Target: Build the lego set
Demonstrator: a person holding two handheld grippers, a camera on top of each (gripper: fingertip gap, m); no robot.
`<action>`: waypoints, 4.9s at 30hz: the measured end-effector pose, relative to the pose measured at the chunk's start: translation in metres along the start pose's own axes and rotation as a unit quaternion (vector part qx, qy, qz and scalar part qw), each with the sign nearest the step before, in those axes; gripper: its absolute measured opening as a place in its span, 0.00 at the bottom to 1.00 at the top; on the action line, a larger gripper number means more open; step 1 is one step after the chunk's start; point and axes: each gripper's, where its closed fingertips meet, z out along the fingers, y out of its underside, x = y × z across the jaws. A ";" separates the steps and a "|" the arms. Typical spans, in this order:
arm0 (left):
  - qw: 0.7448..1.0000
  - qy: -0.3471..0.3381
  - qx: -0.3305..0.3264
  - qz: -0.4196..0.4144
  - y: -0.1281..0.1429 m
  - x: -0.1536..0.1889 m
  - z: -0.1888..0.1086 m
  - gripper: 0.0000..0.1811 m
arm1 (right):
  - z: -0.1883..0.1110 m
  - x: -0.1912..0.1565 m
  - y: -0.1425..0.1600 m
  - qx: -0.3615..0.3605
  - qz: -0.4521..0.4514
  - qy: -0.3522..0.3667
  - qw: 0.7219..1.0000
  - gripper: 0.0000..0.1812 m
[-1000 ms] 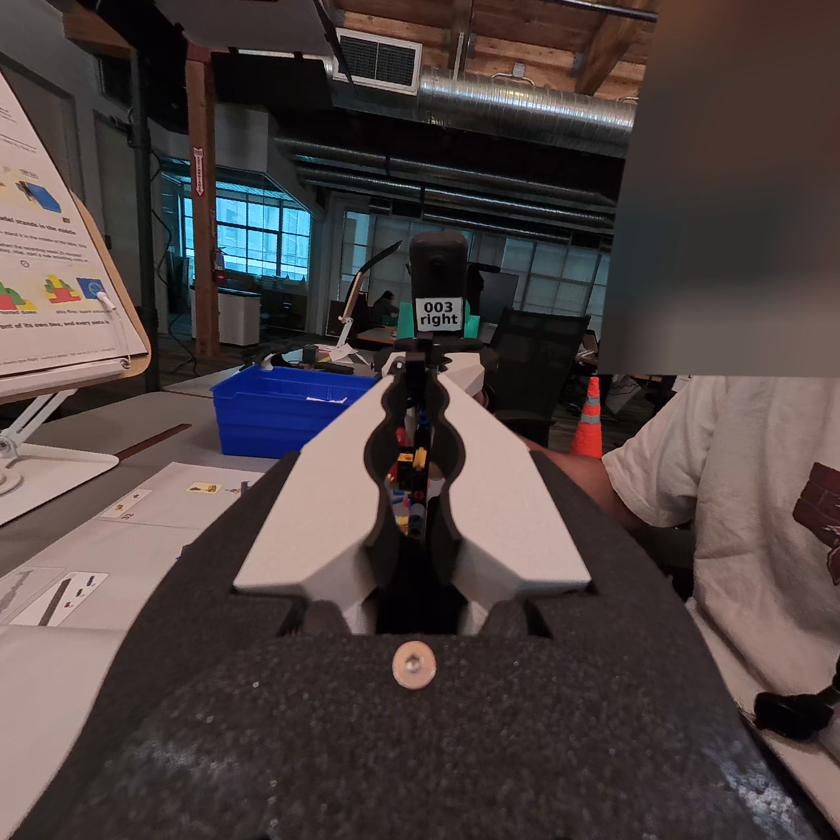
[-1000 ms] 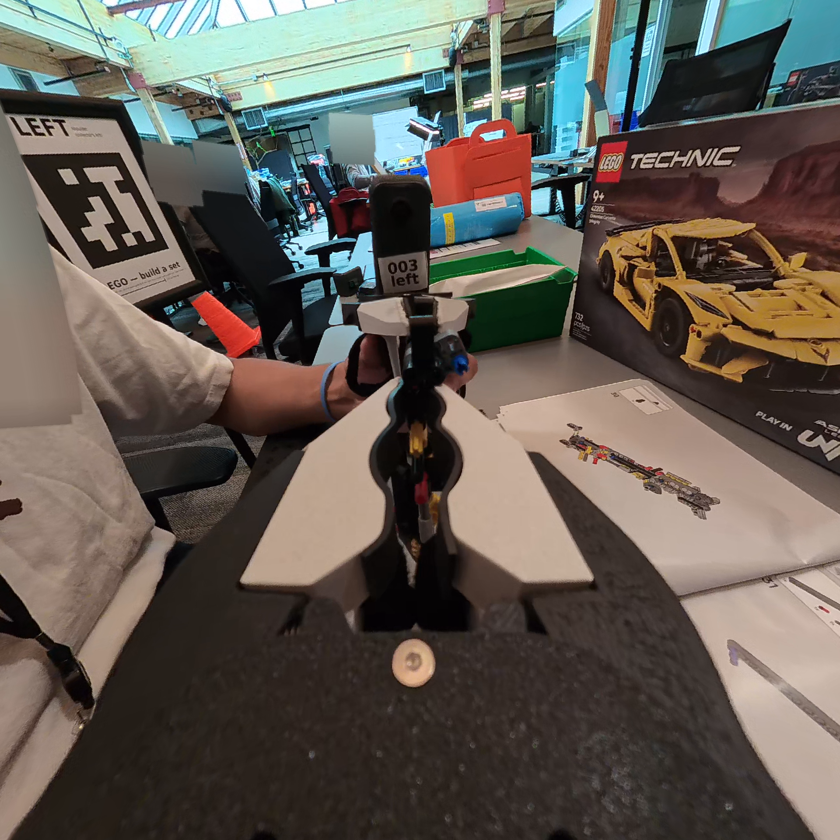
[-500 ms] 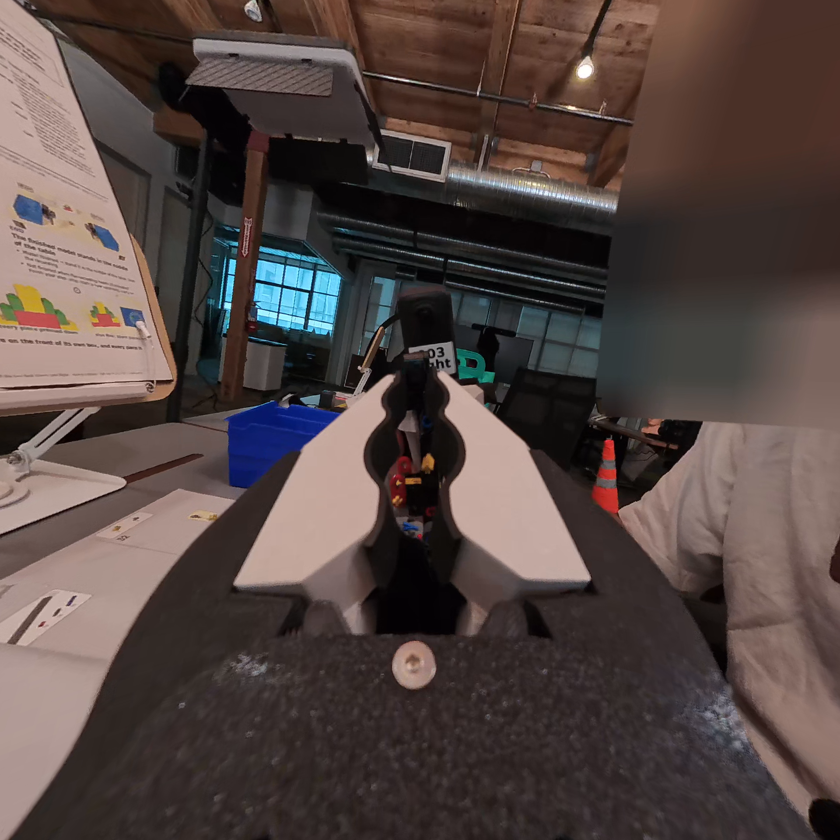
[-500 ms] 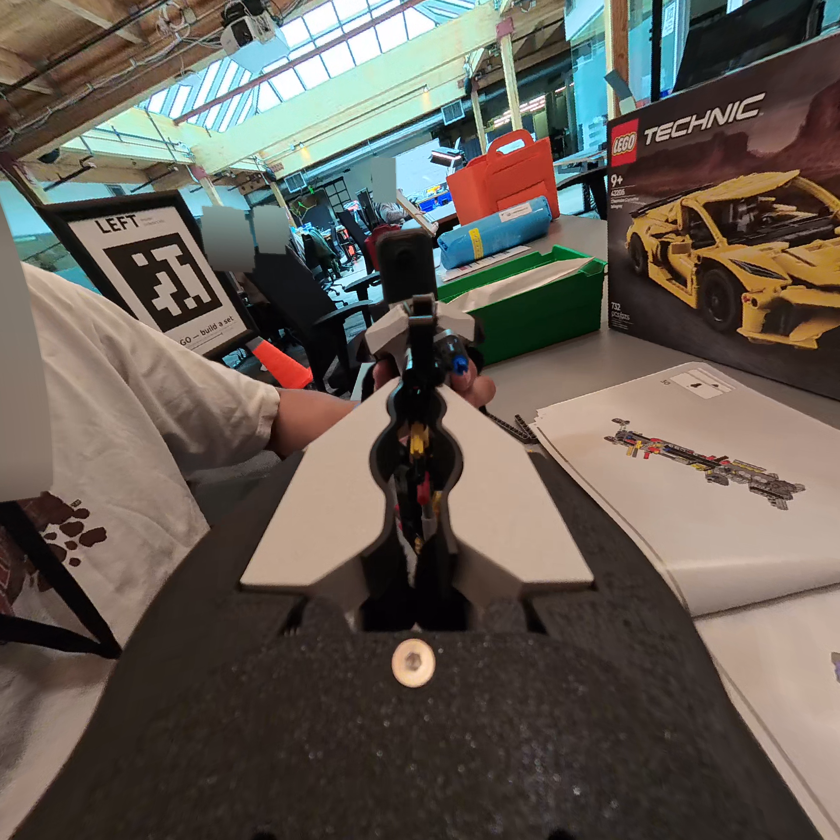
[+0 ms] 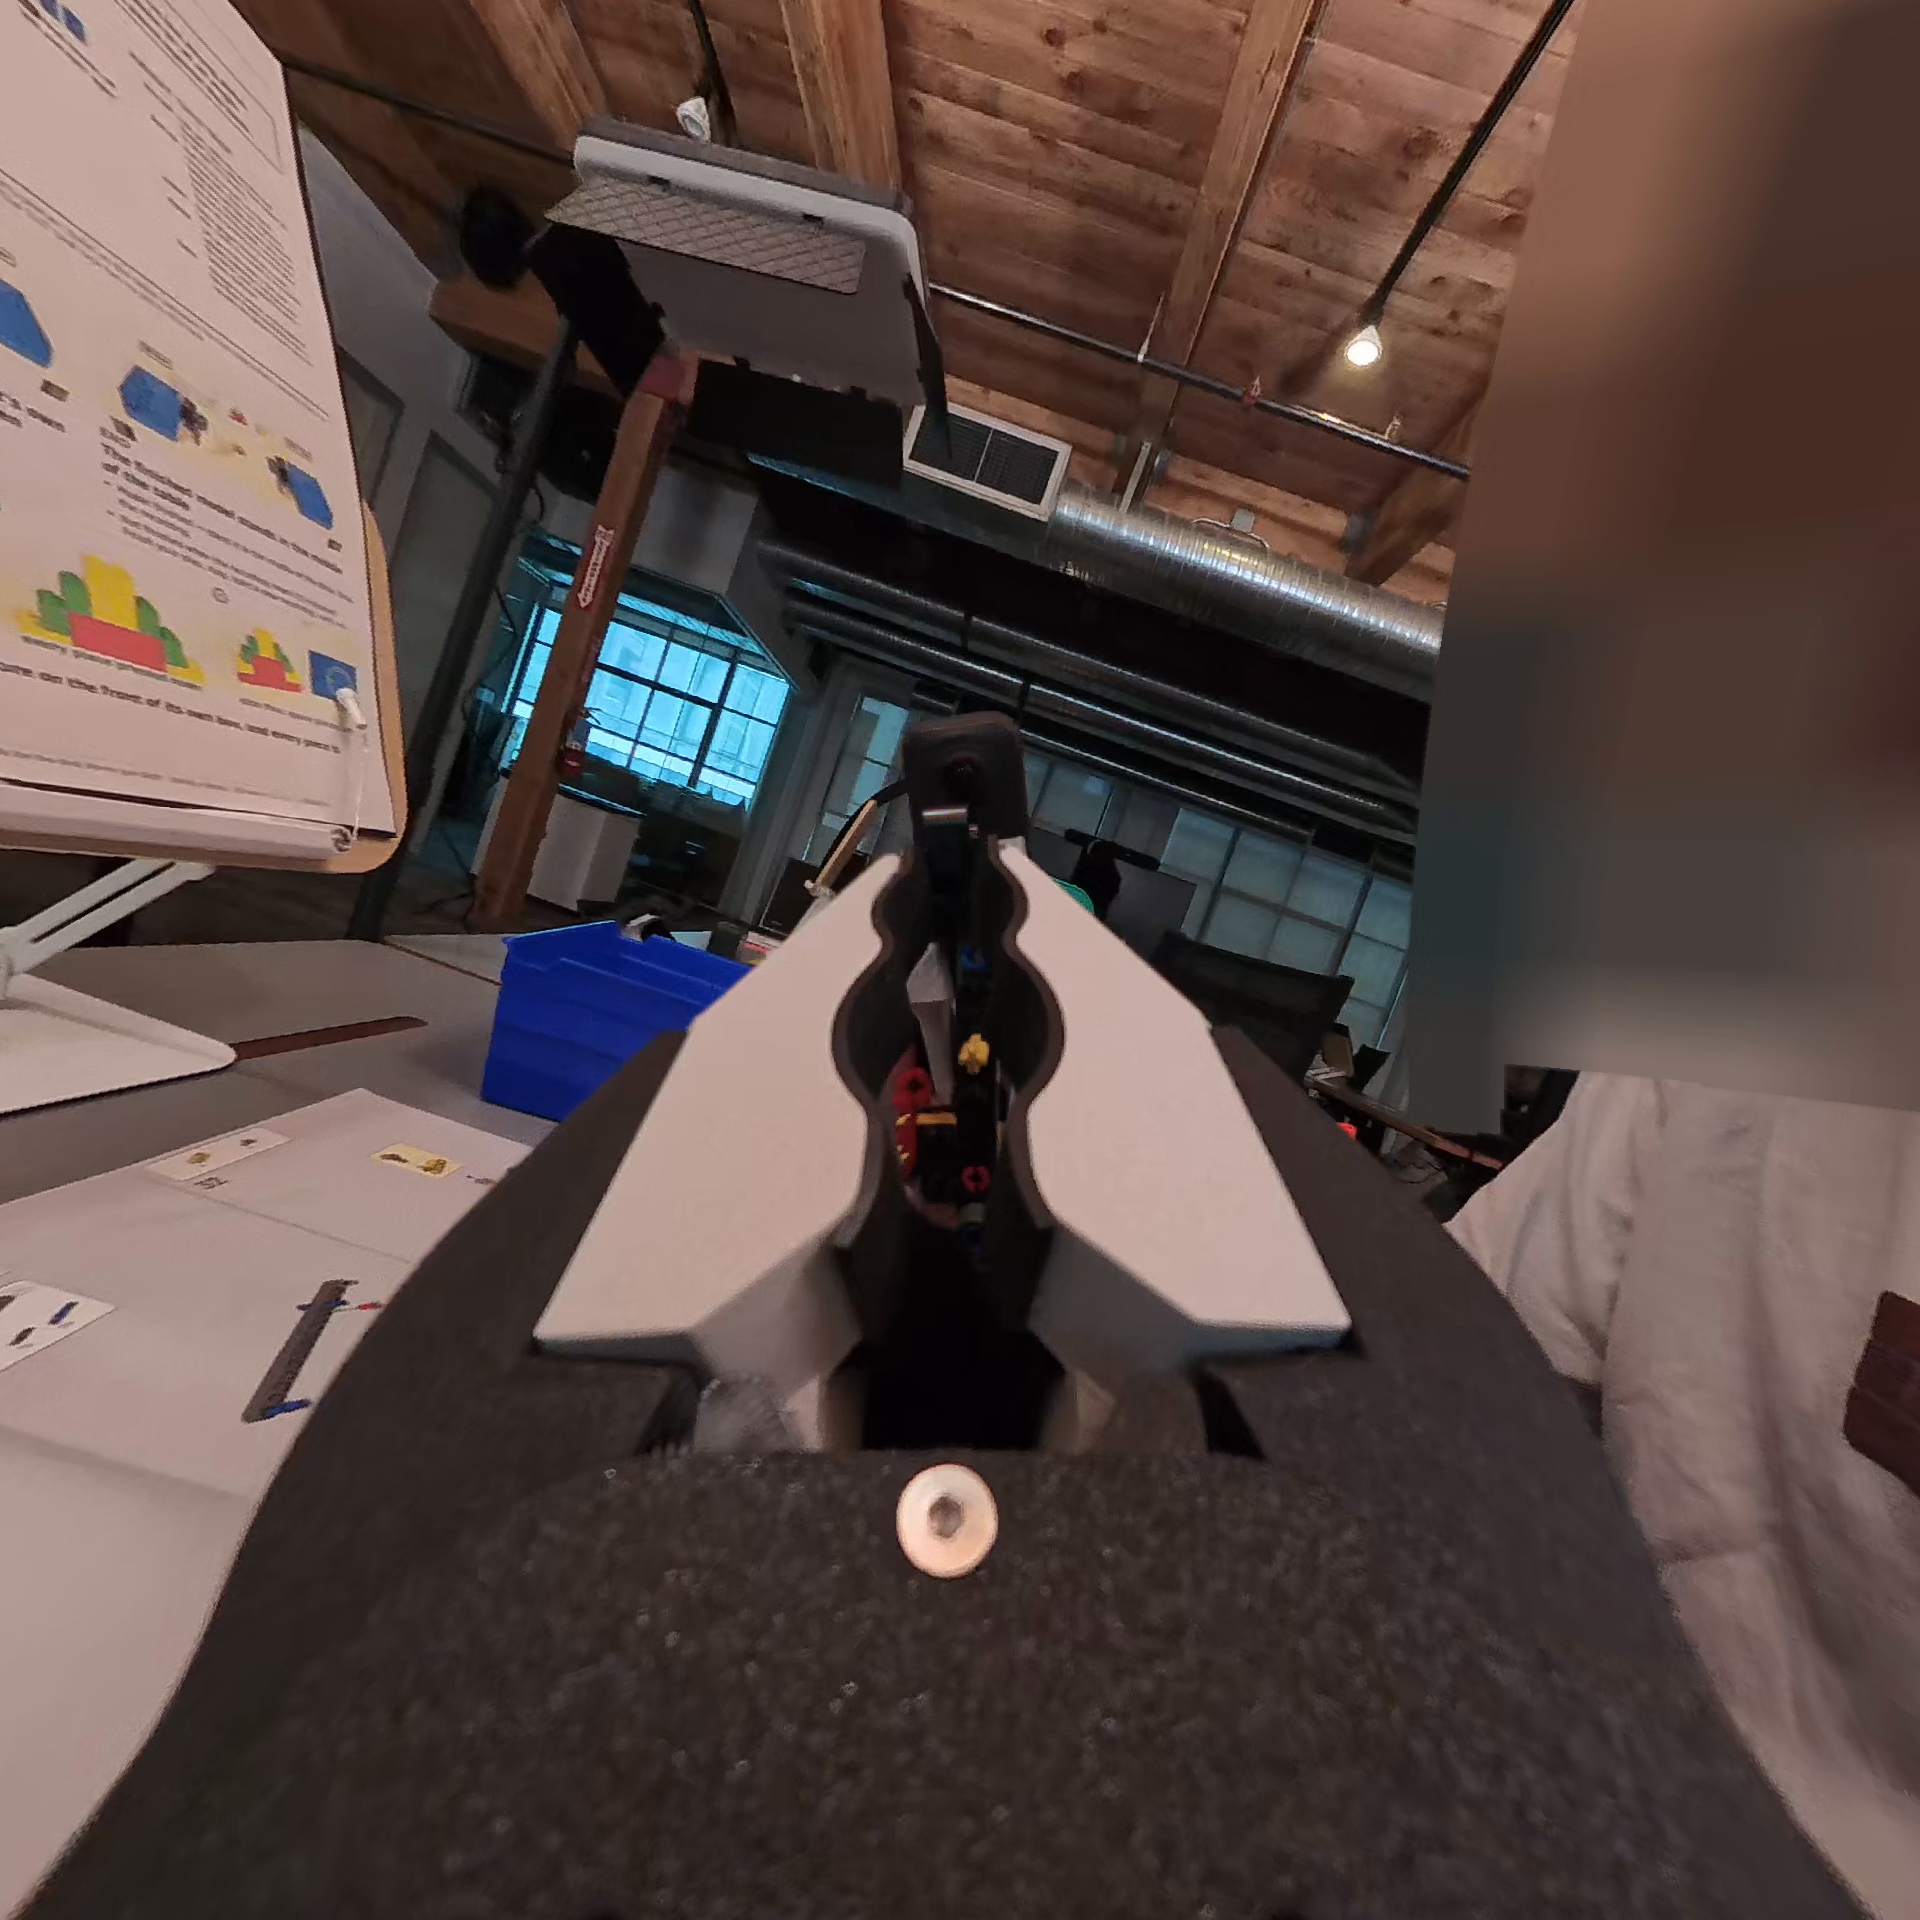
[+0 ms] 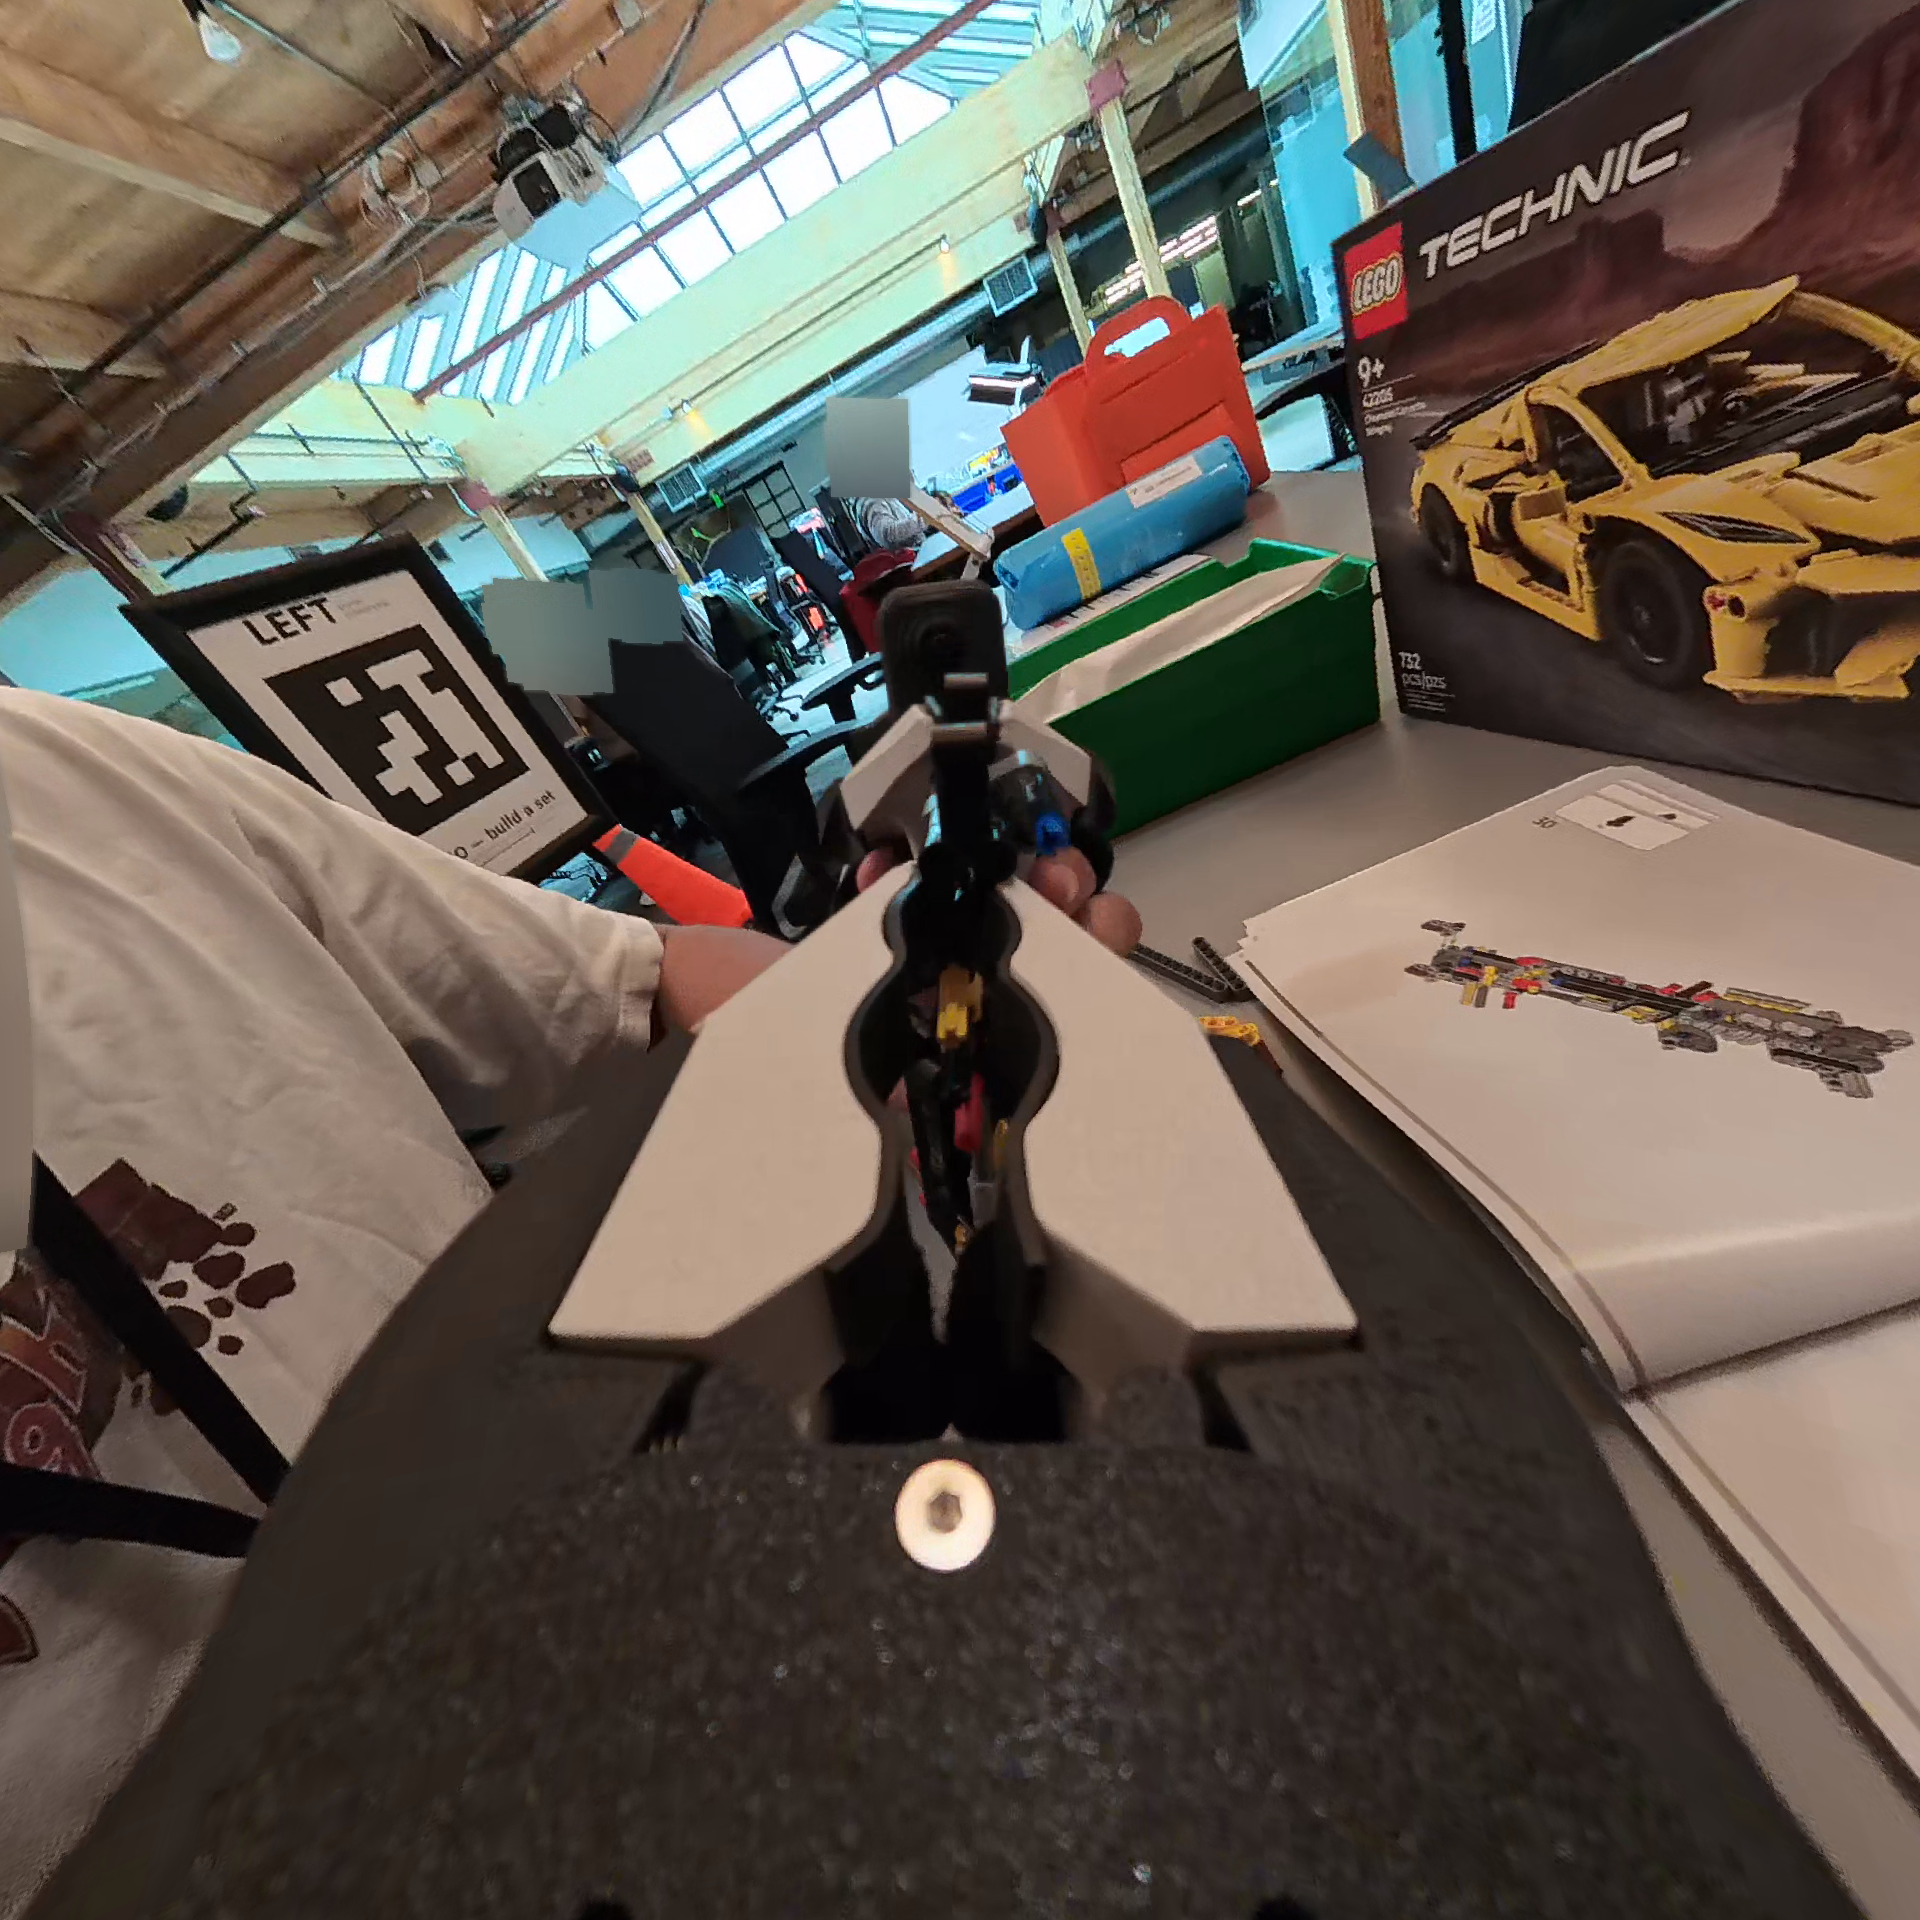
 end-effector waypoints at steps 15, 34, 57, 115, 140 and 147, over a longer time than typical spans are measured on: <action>1.000 0.008 0.022 0.019 -0.004 0.006 0.002 0.04 | 0.001 -0.008 -0.002 0.024 0.095 -0.084 0.992 0.04; 1.000 -0.009 -0.012 0.022 -0.001 0.001 0.004 0.04 | 0.001 -0.001 -0.002 0.020 0.032 -0.032 0.999 0.04; 0.984 0.042 -0.150 0.091 0.016 0.019 -0.003 0.08 | 0.004 -0.014 0.011 -0.034 -0.043 -0.017 0.998 0.04; 0.942 0.056 -0.244 0.224 0.024 0.040 -0.016 0.08 | 0.009 -0.037 0.022 -0.070 -0.077 -0.045 0.994 0.03; 0.918 -0.235 -0.319 0.032 0.077 0.013 -0.064 0.32 | 0.015 0.018 0.072 -0.288 -0.623 0.311 0.657 0.04; 0.903 -0.244 -0.353 0.011 0.107 0.010 -0.085 0.23 | 0.017 0.022 0.105 -0.324 -0.654 0.299 0.615 0.04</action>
